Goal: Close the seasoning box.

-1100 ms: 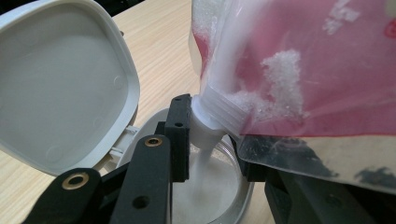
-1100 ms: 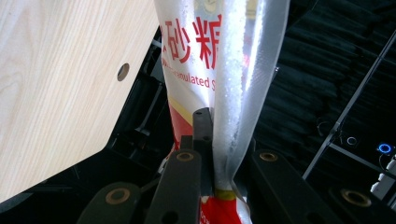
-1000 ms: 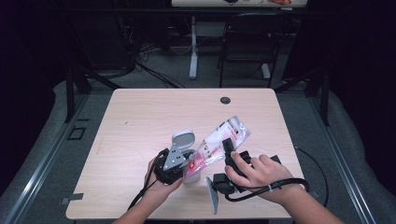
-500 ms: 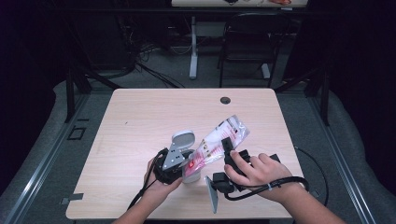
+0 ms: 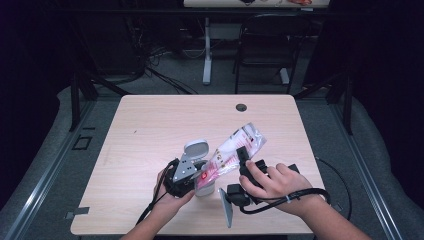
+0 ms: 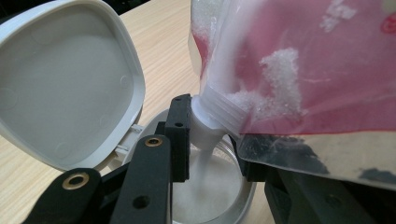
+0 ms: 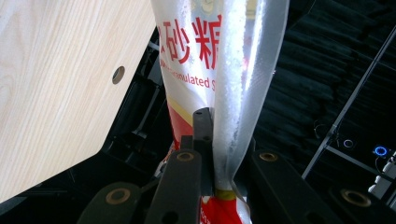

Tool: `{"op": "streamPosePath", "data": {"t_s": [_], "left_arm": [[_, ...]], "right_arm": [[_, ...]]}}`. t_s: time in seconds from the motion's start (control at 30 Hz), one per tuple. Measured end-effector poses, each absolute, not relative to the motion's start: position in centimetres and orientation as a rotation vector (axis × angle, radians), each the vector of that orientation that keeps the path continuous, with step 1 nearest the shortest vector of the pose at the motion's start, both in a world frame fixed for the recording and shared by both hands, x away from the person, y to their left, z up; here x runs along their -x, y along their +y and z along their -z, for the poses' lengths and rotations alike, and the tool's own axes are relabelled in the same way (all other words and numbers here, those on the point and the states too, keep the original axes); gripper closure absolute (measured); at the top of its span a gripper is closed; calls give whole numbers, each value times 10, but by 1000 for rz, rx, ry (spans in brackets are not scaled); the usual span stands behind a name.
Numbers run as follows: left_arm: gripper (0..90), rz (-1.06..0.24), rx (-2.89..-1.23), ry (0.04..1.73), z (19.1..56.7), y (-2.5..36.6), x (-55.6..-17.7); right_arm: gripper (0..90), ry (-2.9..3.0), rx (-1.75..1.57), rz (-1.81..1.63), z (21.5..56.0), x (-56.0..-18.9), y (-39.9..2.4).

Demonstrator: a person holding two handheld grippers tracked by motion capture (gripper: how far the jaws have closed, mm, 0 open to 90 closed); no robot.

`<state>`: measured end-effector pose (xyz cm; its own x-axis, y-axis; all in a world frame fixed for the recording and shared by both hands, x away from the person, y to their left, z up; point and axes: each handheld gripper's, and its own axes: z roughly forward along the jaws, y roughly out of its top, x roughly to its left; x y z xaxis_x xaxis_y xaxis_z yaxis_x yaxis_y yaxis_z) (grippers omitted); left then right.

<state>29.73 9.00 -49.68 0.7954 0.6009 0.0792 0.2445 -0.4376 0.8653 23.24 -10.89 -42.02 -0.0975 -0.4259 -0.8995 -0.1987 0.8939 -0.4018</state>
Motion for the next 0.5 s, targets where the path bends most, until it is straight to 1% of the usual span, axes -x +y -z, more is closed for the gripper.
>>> {"op": "streamPosePath", "data": {"t_s": [0.5], "left_arm": [[700,-468,-2032,630,497,89,-298]], "right_arm": [[855,1678,480,208,421,-232,-110]]}}
